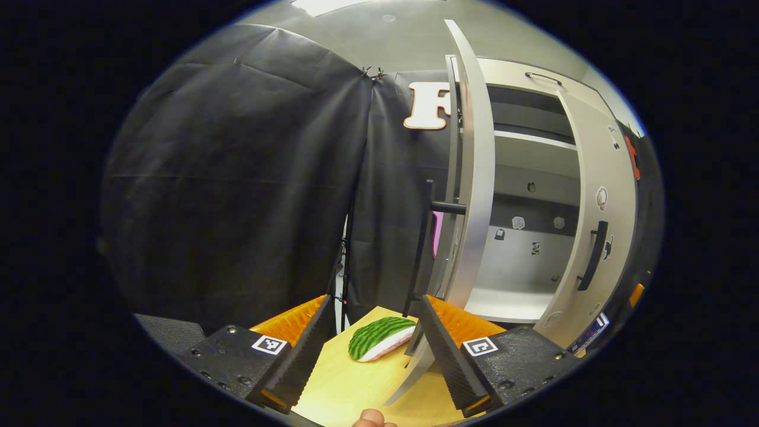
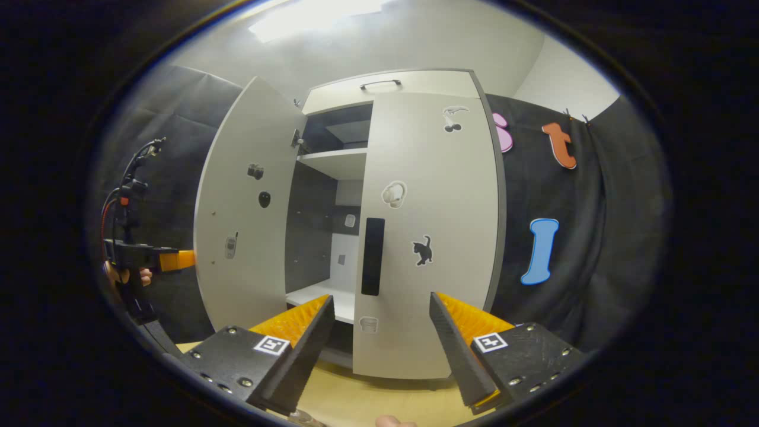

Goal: Grasp the bottle in the cabinet with the left hand and place it on the coaster, then close the right door with the right hand and the left door with the left hand.

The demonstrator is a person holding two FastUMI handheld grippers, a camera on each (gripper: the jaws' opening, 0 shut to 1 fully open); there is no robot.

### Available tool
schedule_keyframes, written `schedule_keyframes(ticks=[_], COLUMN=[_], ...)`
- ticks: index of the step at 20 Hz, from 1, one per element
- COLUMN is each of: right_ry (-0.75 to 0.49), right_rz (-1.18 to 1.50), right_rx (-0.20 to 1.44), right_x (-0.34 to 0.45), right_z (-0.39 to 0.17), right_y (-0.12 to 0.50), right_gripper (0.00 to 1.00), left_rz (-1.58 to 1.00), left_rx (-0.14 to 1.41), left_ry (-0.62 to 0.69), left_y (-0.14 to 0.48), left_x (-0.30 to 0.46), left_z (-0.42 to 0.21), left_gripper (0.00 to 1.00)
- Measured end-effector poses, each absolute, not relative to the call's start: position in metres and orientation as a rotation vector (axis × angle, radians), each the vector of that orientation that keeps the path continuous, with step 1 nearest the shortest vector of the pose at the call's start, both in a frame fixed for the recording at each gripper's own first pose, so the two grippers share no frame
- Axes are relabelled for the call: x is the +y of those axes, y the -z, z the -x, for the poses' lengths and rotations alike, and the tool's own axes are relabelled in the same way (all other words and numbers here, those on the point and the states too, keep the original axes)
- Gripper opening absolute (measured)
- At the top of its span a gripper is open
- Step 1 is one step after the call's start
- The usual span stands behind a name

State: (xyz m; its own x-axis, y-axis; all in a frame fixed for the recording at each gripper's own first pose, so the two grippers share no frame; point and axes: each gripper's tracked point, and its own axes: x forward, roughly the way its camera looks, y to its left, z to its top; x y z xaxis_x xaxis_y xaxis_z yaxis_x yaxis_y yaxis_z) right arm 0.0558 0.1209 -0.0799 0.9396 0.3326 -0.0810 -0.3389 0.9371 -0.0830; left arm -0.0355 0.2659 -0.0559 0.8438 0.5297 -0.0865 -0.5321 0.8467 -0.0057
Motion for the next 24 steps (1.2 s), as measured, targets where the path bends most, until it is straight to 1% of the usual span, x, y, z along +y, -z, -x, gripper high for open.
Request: schedule_keyframes(ticks=[6, 7, 9, 13, 18, 21, 24], right_ry=[-0.321, -0.312, -0.293, -0.246, -0.196, -0.176, -0.160], right_rz=[0.104, 0.106, 0.108, 0.105, 0.101, 0.100, 0.093], right_rx=[0.074, 0.073, 0.071, 0.070, 0.070, 0.064, 0.060], right_x=[0.109, 0.105, 0.098, 0.081, 0.065, 0.059, 0.054], right_z=[-0.053, -0.052, -0.050, -0.048, -0.045, -0.044, -0.042], right_y=[0.081, 0.080, 0.078, 0.076, 0.074, 0.070, 0.069], right_gripper=[0.97, 0.95, 0.97, 0.97, 0.97, 0.97, 0.97], left_rz=[0.108, 0.120, 0.130, 0.125, 0.125, 0.102, 0.072], left_rx=[0.096, 0.100, 0.106, 0.123, 0.153, 0.172, 0.164], left_ry=[-0.414, -0.391, -0.352, -0.277, -0.080, -0.013, 0.035], left_y=[0.066, 0.068, 0.070, 0.075, 0.081, 0.091, 0.087], left_x=[0.219, 0.212, 0.200, 0.175, 0.110, 0.077, 0.057], left_z=[0.016, 0.012, 0.002, -0.014, -0.040, -0.043, -0.046], left_gripper=[0.92, 0.92, 0.92, 0.92, 0.92, 0.92, 0.92])
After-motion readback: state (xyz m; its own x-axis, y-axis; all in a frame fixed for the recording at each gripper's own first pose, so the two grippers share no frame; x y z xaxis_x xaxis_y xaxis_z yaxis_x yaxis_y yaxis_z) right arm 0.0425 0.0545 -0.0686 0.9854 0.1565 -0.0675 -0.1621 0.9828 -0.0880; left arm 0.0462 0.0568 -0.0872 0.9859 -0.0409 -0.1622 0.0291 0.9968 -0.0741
